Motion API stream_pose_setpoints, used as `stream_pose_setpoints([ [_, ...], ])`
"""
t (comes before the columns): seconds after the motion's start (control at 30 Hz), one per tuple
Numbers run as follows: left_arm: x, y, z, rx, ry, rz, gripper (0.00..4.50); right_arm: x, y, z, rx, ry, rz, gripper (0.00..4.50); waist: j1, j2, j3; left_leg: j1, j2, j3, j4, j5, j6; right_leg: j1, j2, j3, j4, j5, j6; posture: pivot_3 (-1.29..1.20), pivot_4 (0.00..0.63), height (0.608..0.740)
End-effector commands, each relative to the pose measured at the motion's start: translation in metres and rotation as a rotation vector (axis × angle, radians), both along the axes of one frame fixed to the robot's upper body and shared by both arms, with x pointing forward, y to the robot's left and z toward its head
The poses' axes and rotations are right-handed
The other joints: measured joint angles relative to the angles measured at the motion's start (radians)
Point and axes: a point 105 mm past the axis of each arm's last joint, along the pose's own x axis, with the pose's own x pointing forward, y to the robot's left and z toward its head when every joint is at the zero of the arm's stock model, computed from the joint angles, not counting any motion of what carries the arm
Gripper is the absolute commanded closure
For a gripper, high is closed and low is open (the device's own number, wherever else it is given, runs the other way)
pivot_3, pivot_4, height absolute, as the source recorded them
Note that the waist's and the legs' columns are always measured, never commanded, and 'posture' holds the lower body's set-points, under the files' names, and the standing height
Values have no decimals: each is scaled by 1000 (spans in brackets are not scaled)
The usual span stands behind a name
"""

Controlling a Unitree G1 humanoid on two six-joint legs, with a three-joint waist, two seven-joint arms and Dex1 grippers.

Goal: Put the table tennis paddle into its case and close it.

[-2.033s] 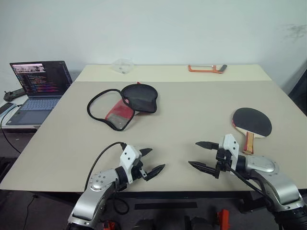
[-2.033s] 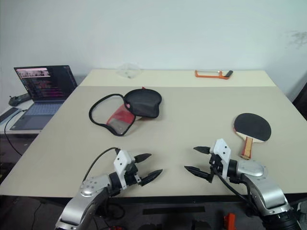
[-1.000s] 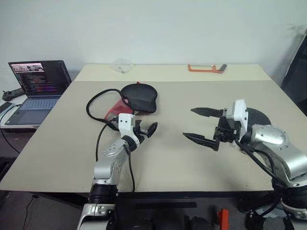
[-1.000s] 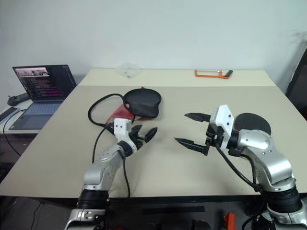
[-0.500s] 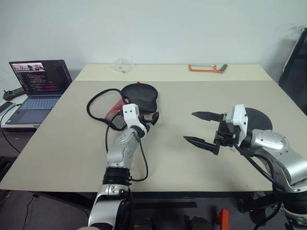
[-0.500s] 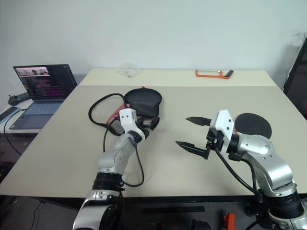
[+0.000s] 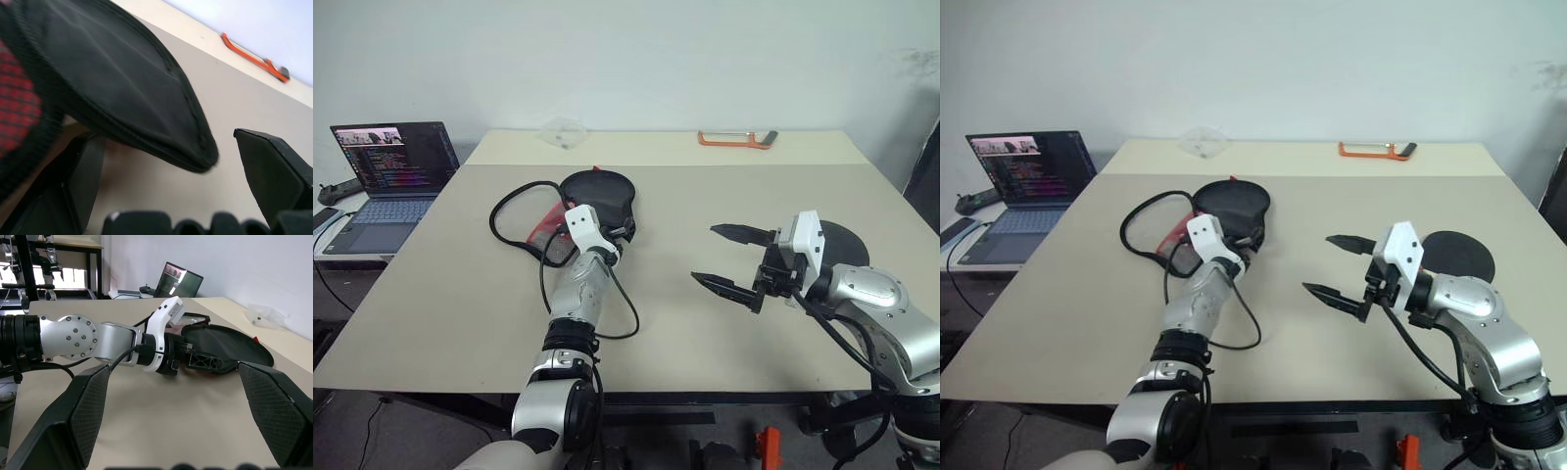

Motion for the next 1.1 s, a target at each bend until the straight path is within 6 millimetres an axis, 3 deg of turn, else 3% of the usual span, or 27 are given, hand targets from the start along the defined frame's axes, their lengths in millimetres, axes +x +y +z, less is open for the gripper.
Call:
stream_pose_setpoints([
  [0.03, 6, 8, 21, -16, -63, 45, 851, -5, -4, 12, 14, -49, -10, 0, 0, 0, 0, 0, 0, 0, 0, 0, 0, 0, 0, 0, 0, 0, 0, 0, 150, 740],
  [0.4, 8, -8, 24, -41, -54, -52, 4482, -7, -8, 14, 8, -54, -25, 0, 0, 0, 0, 0, 0, 0, 0, 0, 0, 0, 0, 0, 0, 0, 0, 0, 150, 740],
  [0.53, -1, -25, 17, -48, -13, -152, 4482, -8, -10, 16, 5, -55, -25, 0, -1, 0, 0, 0, 0, 0, 0, 0, 0, 0, 0, 0, 0, 0, 0, 0, 150, 740],
  [0.77, -32, -64, -6, -67, 101, -410, 4482, -9, -11, 16, 1, -52, -22, 0, -1, 0, 0, 0, 0, 0, 0, 0, 0, 0, 0, 0, 1, 0, 0, 0, 150, 740],
  [1.1, -55, -88, -8, -88, 157, -602, 4482, -12, -11, 16, -2, -52, -24, 0, -1, 0, 0, 0, 0, 0, 1, 0, 0, 0, 0, 0, 1, 0, 0, 0, 150, 740],
])
